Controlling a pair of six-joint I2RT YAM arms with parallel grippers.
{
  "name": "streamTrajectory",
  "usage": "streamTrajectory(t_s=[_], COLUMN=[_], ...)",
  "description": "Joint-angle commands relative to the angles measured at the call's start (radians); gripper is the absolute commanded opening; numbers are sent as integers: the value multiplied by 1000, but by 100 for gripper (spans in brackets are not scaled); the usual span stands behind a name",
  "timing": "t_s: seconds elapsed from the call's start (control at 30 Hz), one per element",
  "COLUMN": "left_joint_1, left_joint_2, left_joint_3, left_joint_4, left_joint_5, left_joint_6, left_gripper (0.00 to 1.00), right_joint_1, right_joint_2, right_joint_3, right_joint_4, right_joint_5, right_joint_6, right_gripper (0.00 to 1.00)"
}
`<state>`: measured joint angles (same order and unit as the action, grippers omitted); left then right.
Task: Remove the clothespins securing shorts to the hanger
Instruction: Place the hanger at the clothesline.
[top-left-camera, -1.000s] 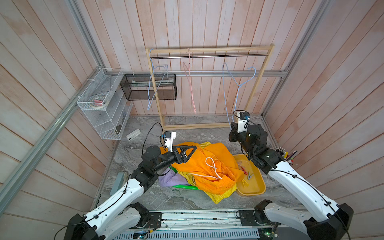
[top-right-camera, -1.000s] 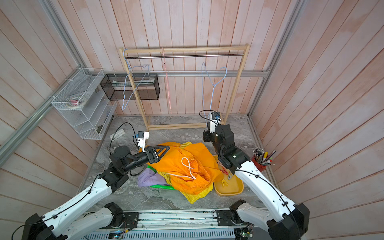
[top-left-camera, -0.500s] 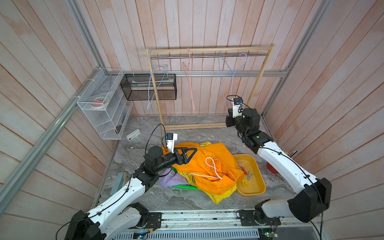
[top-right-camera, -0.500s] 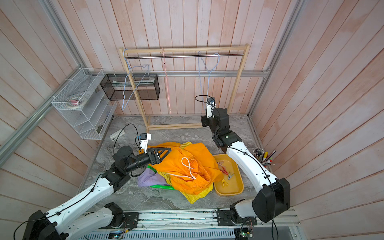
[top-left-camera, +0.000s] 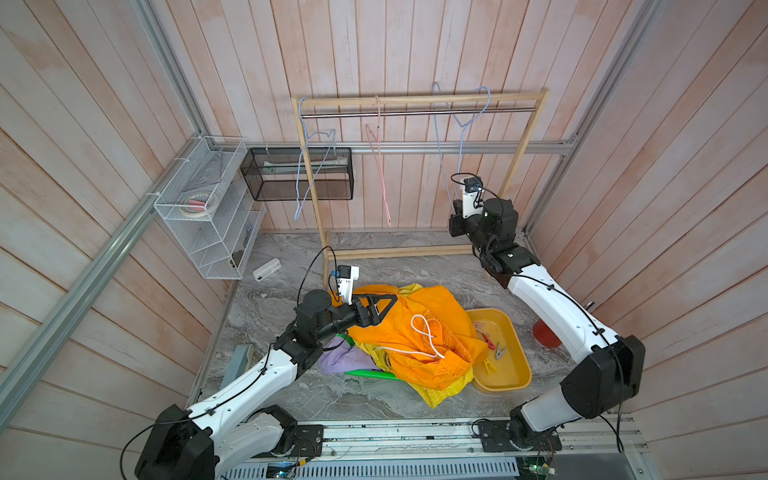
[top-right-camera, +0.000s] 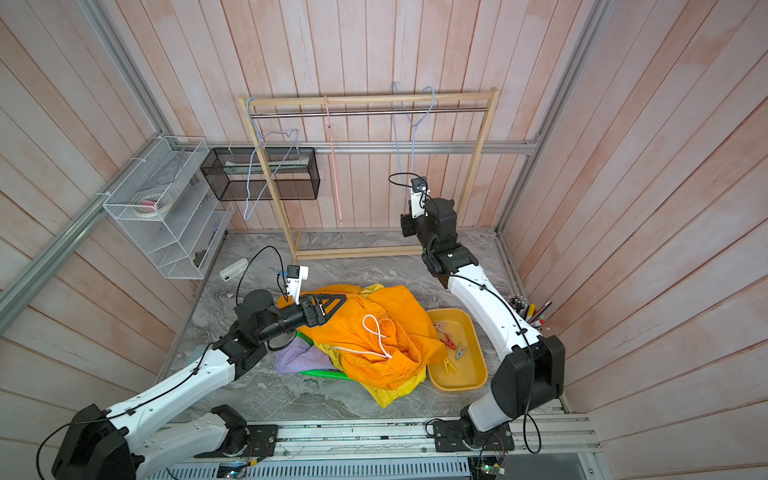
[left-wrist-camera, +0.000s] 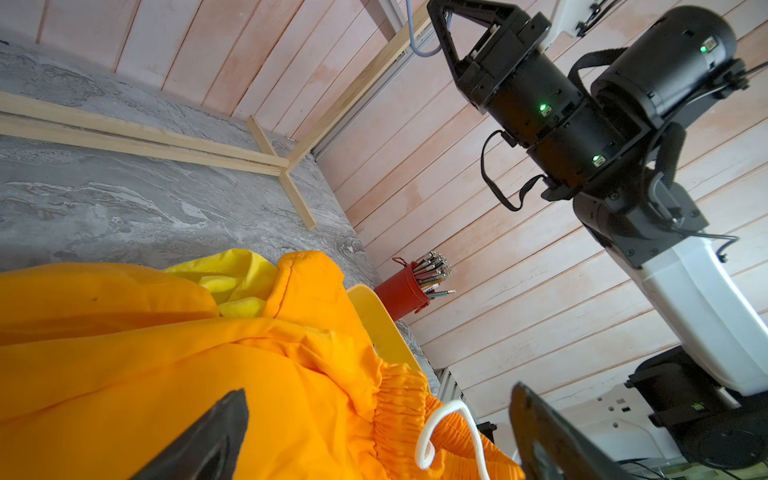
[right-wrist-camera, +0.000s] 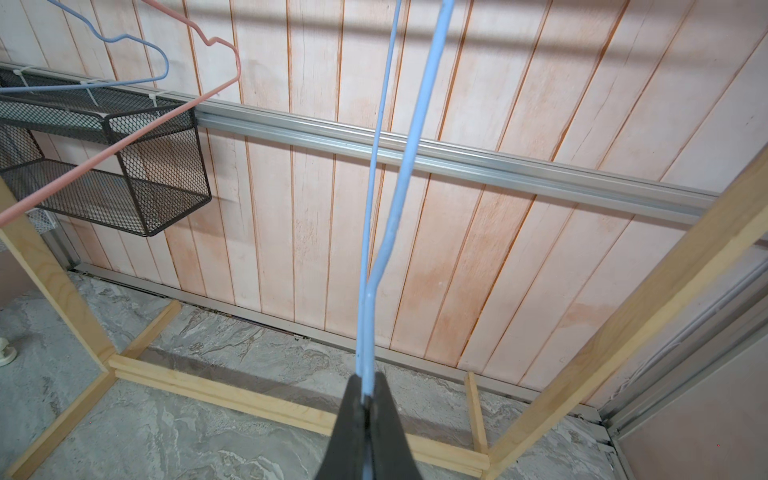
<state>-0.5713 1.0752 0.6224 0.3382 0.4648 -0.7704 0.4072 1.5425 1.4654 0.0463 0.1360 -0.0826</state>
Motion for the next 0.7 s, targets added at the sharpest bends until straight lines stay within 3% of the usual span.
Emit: streamTrajectory(t_s=[0.0, 0.67], left_joint_1=[4, 5], left_joint_2=[11, 42], left_joint_3=[-4, -13], left_joint_4=[36, 61], left_joint_5=[18, 32], left_joint_6=[16, 7], left_gripper=[100, 100], right_joint_1=[-7, -24], right_joint_2=[36, 121], right_joint_3=[62, 114], right_joint_4=[13, -33], right_joint_5=[-22, -62], right_joint_6=[-14, 21], right_gripper=[0, 0])
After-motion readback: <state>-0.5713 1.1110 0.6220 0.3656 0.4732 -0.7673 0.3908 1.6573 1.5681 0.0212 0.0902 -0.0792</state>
